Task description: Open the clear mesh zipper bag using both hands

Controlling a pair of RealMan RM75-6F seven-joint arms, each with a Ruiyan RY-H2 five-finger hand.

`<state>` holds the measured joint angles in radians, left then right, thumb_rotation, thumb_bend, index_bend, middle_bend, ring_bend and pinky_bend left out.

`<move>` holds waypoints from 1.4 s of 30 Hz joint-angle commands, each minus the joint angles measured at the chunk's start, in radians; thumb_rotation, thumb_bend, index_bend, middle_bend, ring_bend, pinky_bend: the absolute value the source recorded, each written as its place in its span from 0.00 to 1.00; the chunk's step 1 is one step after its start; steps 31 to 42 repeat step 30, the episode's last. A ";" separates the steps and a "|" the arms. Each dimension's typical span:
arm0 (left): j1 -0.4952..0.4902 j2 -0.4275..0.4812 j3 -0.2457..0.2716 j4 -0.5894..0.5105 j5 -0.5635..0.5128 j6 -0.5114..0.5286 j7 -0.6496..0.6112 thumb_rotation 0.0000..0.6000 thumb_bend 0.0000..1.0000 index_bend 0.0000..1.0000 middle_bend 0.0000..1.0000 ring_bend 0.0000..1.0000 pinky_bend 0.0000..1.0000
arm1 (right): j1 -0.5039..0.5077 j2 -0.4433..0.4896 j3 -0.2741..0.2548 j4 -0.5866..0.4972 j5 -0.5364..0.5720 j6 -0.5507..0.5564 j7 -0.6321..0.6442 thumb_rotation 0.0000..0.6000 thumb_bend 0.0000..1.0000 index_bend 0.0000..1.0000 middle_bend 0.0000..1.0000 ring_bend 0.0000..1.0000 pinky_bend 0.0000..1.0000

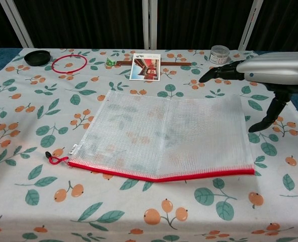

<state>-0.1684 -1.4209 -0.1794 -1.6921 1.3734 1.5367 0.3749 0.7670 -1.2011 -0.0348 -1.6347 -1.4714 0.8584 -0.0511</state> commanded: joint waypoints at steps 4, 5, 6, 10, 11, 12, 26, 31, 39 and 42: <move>0.023 0.067 -0.013 0.002 -0.049 -0.013 -0.079 1.00 0.00 0.16 0.22 0.20 0.26 | -0.045 0.104 -0.029 -0.054 0.088 -0.041 -0.034 1.00 0.00 0.00 0.00 0.00 0.00; 0.027 0.080 -0.013 0.006 -0.053 -0.019 -0.103 1.00 0.00 0.16 0.22 0.19 0.25 | -0.062 0.117 -0.028 -0.057 0.094 -0.017 -0.034 1.00 0.00 0.00 0.00 0.00 0.00; 0.030 0.090 -0.011 0.009 -0.056 -0.027 -0.128 1.00 0.00 0.16 0.21 0.19 0.23 | -0.080 0.121 -0.023 -0.056 0.096 0.016 -0.032 1.00 0.00 0.00 0.00 0.00 0.00; 0.040 0.153 0.024 0.026 -0.040 -0.078 -0.224 1.00 0.00 0.17 0.19 0.18 0.20 | -0.195 0.112 0.002 -0.039 0.062 0.233 0.043 1.00 0.00 0.00 0.00 0.00 0.00; 0.040 0.172 0.043 0.041 -0.019 -0.091 -0.233 1.00 0.00 0.18 0.19 0.18 0.20 | -0.230 0.111 0.004 -0.028 0.042 0.295 0.072 1.00 0.01 0.00 0.01 0.00 0.00; 0.041 0.186 0.059 0.054 -0.002 -0.100 -0.236 1.00 0.00 0.19 0.19 0.17 0.20 | -0.255 0.110 0.004 -0.016 0.030 0.339 0.090 1.00 0.03 0.00 0.01 0.00 0.00; 0.168 0.194 0.170 0.067 0.098 0.051 -0.252 1.00 0.00 0.20 0.19 0.16 0.19 | -0.574 0.061 -0.035 0.145 -0.048 0.731 0.267 1.00 0.15 0.00 0.04 0.00 0.00; 0.199 0.172 0.189 0.063 0.121 0.089 -0.255 1.00 0.00 0.20 0.19 0.16 0.19 | -0.602 0.063 -0.041 0.153 -0.065 0.739 0.306 1.00 0.16 0.00 0.04 0.00 0.00; 0.199 0.172 0.189 0.063 0.121 0.089 -0.255 1.00 0.00 0.20 0.19 0.16 0.19 | -0.602 0.063 -0.041 0.153 -0.065 0.739 0.306 1.00 0.16 0.00 0.04 0.00 0.00; 0.199 0.172 0.189 0.063 0.121 0.089 -0.255 1.00 0.00 0.20 0.19 0.16 0.19 | -0.602 0.063 -0.041 0.153 -0.065 0.739 0.306 1.00 0.16 0.00 0.04 0.00 0.00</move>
